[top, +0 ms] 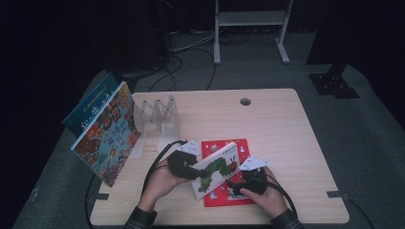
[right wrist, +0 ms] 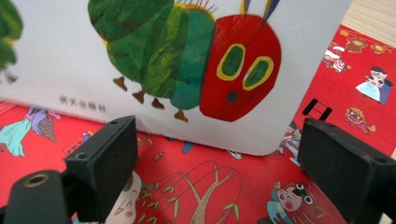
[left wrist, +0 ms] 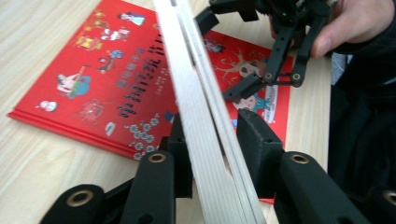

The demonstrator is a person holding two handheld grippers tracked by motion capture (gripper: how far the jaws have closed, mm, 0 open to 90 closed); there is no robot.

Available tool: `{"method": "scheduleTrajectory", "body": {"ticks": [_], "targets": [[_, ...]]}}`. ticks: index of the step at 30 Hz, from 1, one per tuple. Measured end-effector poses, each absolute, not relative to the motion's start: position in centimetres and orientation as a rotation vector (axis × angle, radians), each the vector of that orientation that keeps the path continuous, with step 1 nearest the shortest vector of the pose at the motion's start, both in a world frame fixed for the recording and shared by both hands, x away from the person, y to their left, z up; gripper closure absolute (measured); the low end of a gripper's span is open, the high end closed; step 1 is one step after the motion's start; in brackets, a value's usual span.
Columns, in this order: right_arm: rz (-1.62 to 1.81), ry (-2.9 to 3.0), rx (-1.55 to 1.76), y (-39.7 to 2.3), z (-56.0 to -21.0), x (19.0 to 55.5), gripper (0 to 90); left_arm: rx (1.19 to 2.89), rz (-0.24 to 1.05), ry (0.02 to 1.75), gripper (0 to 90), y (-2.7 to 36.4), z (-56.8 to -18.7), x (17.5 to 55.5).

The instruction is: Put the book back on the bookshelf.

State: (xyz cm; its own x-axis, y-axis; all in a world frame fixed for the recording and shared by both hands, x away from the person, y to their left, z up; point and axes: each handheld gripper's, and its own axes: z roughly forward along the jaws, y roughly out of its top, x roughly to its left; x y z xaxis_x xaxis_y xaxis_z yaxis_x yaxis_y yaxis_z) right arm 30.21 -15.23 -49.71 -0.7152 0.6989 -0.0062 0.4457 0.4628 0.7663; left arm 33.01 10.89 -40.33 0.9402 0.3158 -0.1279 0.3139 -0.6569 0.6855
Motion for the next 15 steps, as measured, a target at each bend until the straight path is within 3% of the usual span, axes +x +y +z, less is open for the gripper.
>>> {"method": "scheduleTrajectory", "body": {"ticks": [6,15], "targets": [[1.116,2.396,0.972,-15.24,-49.72,30.21,11.5,2.322,0.016,0.473,75.3,11.31,-40.07,33.08],[1.121,2.395,0.972,-15.27,-49.76,30.21,11.5,2.312,0.040,0.484,75.7,11.44,-39.59,32.81]]}}
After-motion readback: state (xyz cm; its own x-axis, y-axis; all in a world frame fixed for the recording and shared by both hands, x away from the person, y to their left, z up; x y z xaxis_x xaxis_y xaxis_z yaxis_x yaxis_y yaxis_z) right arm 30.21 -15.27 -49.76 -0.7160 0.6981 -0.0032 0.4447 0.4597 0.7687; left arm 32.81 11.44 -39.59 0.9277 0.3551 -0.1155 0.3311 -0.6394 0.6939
